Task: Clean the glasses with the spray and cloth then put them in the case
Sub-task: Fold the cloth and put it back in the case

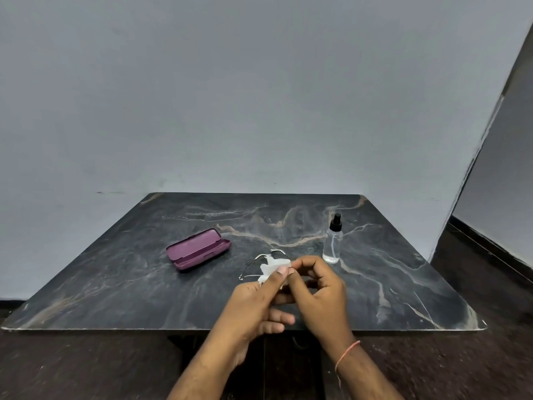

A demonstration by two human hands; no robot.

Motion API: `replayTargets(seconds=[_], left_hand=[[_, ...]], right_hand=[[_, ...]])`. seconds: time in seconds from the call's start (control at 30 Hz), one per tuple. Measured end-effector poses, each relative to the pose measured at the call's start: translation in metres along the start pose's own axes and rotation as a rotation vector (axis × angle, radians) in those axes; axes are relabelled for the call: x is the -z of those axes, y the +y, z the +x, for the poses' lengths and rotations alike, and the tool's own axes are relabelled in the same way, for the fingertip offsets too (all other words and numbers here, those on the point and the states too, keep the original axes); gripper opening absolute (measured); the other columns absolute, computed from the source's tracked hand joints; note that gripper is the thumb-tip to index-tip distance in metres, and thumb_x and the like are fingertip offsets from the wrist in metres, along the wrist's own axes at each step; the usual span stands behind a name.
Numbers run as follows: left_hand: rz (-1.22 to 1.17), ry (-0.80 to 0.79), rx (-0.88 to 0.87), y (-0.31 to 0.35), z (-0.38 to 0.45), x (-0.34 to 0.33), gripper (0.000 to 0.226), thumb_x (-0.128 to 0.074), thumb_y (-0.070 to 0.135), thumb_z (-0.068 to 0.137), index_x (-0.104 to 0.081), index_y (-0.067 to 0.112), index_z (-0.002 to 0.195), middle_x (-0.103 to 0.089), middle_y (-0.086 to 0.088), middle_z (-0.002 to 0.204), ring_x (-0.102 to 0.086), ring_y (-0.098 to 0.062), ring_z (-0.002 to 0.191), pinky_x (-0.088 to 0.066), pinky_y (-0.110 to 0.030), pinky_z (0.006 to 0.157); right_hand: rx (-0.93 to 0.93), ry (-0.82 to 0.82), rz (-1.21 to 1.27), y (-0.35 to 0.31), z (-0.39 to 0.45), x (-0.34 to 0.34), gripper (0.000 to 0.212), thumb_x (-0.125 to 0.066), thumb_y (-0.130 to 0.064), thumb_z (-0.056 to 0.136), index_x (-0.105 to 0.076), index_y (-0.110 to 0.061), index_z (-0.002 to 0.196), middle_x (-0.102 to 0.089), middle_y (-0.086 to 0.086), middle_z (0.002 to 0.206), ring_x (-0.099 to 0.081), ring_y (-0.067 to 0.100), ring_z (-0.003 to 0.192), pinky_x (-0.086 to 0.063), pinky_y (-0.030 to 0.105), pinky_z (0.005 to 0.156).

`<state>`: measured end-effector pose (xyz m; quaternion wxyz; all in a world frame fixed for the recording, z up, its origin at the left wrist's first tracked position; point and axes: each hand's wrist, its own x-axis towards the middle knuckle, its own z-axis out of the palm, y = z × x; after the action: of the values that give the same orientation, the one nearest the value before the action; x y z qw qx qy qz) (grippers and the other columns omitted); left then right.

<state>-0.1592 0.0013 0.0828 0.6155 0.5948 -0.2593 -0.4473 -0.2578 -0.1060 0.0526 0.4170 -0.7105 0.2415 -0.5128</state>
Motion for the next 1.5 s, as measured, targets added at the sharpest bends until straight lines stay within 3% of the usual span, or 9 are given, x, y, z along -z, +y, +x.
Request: replayTargets(seconds=[0.13,0.27,0.4,0.5,0.63,0.83,1.17,1.33,1.5], left_hand=[[-0.130,0.039,-0.048,0.006,-0.002,0.013,0.033,-0.071,0.038,0.103,-0.082,0.010,0.118,-0.085,-0.016,0.110,-0.071,-0.012,0.058,-0.057,-0.019,0.052],[-0.069,0.050,-0.146,0.007,-0.012,0.024,0.020,-0.067,0.020,0.107,-0.078,0.009,0.119,-0.086,-0.009,0.109,-0.071,-0.008,0.059,-0.056,-0.017,0.053],[0.001,0.073,-0.251,0.010,-0.025,0.041,0.020,-0.065,0.015,0.109,-0.077,0.014,0.124,-0.086,-0.009,0.108,-0.071,-0.011,0.061,-0.058,-0.019,0.056],[0.029,0.084,-0.287,0.011,-0.032,0.053,0.023,-0.065,0.014,0.108,-0.075,0.017,0.128,-0.086,-0.009,0.107,-0.072,-0.014,0.063,-0.058,-0.020,0.058],[0.049,0.094,-0.295,0.016,-0.035,0.069,0.025,-0.065,0.013,0.108,-0.074,0.019,0.130,-0.086,-0.011,0.105,-0.073,-0.015,0.062,-0.059,-0.020,0.056],[0.100,0.122,-0.284,0.023,-0.039,0.092,0.027,-0.063,0.009,0.108,-0.075,0.026,0.126,-0.086,-0.011,0.100,-0.072,-0.015,0.061,-0.058,-0.023,0.059],[0.147,0.207,-0.176,0.032,-0.012,0.146,0.019,-0.063,0.011,0.107,-0.074,0.017,0.121,-0.087,-0.007,0.101,-0.071,-0.013,0.058,-0.057,-0.022,0.056],[0.173,0.258,-0.140,0.037,0.012,0.167,0.017,-0.067,0.026,0.107,-0.079,0.018,0.117,-0.087,-0.001,0.100,-0.072,-0.013,0.059,-0.056,-0.024,0.057],[0.241,0.429,-0.182,0.035,0.046,0.185,0.021,-0.079,0.032,0.100,-0.083,0.012,0.097,-0.081,0.003,0.078,-0.068,-0.012,0.052,-0.043,-0.022,0.044]], right_hand=[[-0.064,-0.027,0.107,-0.016,-0.006,-0.007,0.016,-0.077,-0.012,0.094,-0.073,-0.027,0.092,-0.078,0.003,0.088,-0.078,0.027,0.081,-0.062,0.047,0.078],[-0.396,0.062,0.496,-0.035,-0.007,-0.018,0.003,-0.069,-0.006,0.098,-0.071,-0.006,0.095,-0.078,0.020,0.091,-0.073,0.033,0.085,-0.056,0.042,0.080],[-0.657,-0.002,0.869,-0.047,-0.006,-0.022,0.009,-0.066,-0.017,0.098,-0.071,-0.011,0.104,-0.076,0.016,0.101,-0.074,0.027,0.092,-0.058,0.043,0.083],[-0.801,-0.171,0.981,-0.057,-0.004,-0.022,0.031,-0.063,-0.021,0.097,-0.069,-0.006,0.124,-0.078,0.016,0.114,-0.077,0.028,0.088,-0.060,0.041,0.085],[-0.778,-0.346,0.920,-0.071,-0.002,-0.024,0.038,-0.068,-0.024,0.095,-0.068,-0.001,0.126,-0.078,0.019,0.114,-0.075,0.029,0.083,-0.059,0.044,0.089],[-0.763,-0.370,0.644,-0.072,0.024,-0.046,0.028,-0.080,-0.010,0.088,-0.073,0.003,0.112,-0.080,0.024,0.104,-0.076,0.024,0.078,-0.066,0.031,0.070],[-0.693,-0.488,0.404,-0.062,0.077,-0.079,0.027,-0.079,0.007,0.085,-0.076,-0.005,0.109,-0.081,0.013,0.098,-0.078,0.022,0.078,-0.066,0.030,0.067],[-0.619,-0.527,0.260,-0.045,0.101,-0.101,0.031,-0.080,0.011,0.082,-0.076,-0.004,0.108,-0.076,0.015,0.104,-0.076,0.022,0.079,-0.066,0.029,0.063],[-0.585,-0.617,0.150,-0.035,0.127,-0.126,0.030,-0.080,0.015,0.080,-0.075,-0.003,0.105,-0.074,0.015,0.098,-0.073,0.024,0.078,-0.065,0.029,0.062]])
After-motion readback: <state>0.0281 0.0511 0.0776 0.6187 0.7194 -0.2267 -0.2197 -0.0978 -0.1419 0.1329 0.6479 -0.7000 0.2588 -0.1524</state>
